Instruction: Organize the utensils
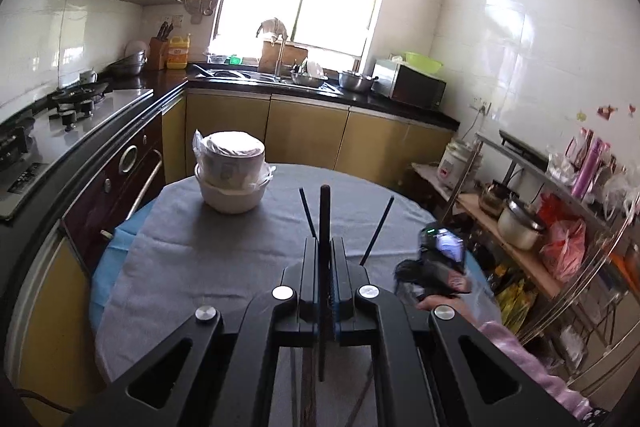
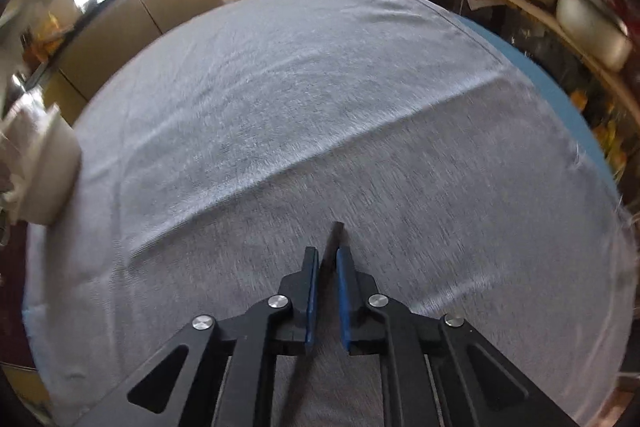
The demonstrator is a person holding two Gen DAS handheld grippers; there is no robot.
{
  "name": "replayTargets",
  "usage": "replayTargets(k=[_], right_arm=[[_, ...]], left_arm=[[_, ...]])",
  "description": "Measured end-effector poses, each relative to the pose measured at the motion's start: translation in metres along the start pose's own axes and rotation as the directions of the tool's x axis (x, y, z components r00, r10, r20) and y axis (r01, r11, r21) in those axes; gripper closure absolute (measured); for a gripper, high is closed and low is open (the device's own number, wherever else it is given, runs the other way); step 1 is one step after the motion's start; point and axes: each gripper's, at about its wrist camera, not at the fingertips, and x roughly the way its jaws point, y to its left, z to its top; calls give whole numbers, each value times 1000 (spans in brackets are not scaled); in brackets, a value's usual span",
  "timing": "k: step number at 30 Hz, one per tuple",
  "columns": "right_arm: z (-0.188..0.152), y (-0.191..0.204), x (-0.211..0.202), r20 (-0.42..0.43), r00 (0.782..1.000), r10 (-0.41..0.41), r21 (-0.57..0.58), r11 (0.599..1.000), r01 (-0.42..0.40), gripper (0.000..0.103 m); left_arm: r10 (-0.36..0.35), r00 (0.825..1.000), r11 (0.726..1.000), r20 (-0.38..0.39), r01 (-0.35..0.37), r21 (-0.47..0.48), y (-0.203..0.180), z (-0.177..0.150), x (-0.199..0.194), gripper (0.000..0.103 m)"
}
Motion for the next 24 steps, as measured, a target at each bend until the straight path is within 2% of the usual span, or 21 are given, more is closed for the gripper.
replayTargets(k=[3, 6, 8, 10, 14, 20, 24], right_arm=[[-15, -22, -34, 82, 992, 98, 21, 995, -100, 95], [-31, -47, -82, 194, 961, 197, 24, 978, -205, 95], [-40, -60, -113, 269, 928, 259, 17, 962, -273, 95], [-50, -70, -146, 346, 884, 315, -11, 943, -332, 95], [-64, -81, -203, 441, 809, 389, -84, 915, -394, 95], [-59, -60, -260, 505, 721, 474, -183, 875, -448, 95], [-54, -31, -295, 528, 680, 509, -255, 858, -445, 95]], left_arm=[[-4, 1000, 1000, -13, 4, 2, -4, -7, -7, 98], [4, 1000, 1000, -8, -4, 5, -7, -11, -15, 98], [-2, 1000, 1000, -3, 2, 2, -9, -11, -17, 98], [-1, 1000, 1000, 9, 1, 8, -13, -10, -18, 98], [-14, 1000, 1000, 4, 14, -7, -15, -3, -12, 98], [-31, 999, 999, 28, 31, 13, -23, 30, 0, 98], [-29, 999, 999, 45, 27, 37, -29, 54, 11, 98]])
